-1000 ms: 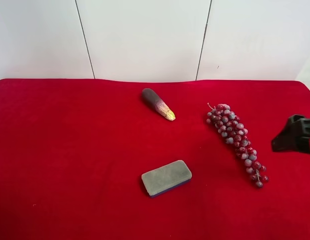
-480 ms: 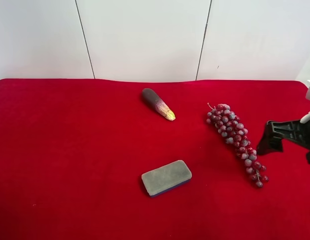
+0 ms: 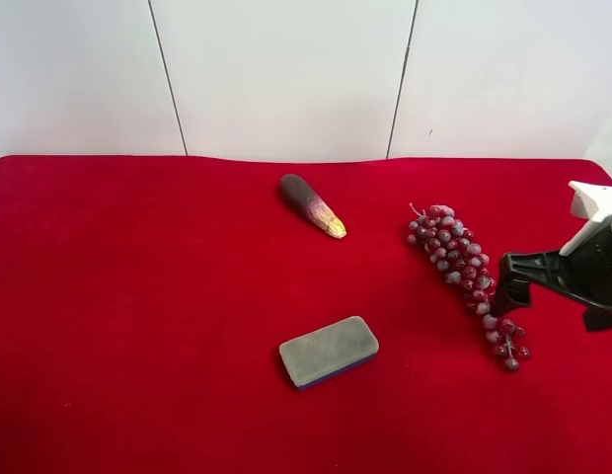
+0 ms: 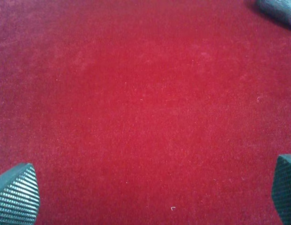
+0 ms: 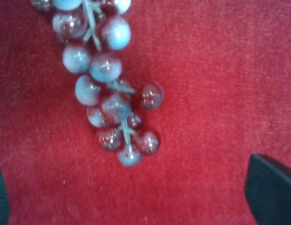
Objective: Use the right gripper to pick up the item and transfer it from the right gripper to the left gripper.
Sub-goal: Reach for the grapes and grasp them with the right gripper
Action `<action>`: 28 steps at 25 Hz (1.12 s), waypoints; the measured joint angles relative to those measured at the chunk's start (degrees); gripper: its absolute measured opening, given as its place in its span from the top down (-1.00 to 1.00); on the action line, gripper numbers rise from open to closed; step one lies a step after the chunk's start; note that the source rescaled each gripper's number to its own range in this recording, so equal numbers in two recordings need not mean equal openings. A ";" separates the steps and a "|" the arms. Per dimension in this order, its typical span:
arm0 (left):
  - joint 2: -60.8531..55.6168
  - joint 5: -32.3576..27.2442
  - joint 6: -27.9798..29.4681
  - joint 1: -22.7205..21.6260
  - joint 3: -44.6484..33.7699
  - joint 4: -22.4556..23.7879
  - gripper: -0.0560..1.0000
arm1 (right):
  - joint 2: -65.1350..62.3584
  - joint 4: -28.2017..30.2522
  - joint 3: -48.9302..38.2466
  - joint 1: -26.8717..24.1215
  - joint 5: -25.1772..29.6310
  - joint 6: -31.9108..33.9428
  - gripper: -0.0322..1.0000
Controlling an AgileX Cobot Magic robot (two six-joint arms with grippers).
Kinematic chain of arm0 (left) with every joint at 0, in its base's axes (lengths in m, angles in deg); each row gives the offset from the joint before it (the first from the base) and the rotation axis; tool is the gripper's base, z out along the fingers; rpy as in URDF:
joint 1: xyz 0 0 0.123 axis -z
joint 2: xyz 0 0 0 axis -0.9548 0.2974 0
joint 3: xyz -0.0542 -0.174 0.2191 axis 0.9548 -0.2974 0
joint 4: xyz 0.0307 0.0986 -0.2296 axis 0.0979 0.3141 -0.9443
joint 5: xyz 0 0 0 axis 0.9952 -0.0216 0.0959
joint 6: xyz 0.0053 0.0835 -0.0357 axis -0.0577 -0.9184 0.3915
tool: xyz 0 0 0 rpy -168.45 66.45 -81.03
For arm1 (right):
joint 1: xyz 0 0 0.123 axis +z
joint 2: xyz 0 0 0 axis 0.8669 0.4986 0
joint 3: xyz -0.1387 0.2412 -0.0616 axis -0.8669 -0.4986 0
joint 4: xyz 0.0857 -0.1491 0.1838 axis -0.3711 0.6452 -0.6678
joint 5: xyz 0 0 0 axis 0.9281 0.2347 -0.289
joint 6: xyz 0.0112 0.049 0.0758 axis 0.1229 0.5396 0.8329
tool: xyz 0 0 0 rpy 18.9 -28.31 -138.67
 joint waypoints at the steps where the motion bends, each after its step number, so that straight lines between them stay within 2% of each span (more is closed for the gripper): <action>1: 0.00 0.00 0.00 0.00 0.00 0.00 -1.00 | 1.09 0.00 0.00 0.00 -0.72 0.05 -0.97; 10: 0.00 0.00 0.00 0.00 0.00 0.00 -1.00 | 10.64 0.12 0.04 0.00 -6.72 0.37 -0.97; 18: 0.00 0.00 0.00 0.00 0.00 0.00 -1.00 | 14.58 0.18 0.06 0.00 -10.04 0.37 -0.72; 28: 0.00 0.00 0.00 0.00 0.00 0.00 -1.00 | 14.78 0.19 0.06 0.00 -12.00 0.37 -0.68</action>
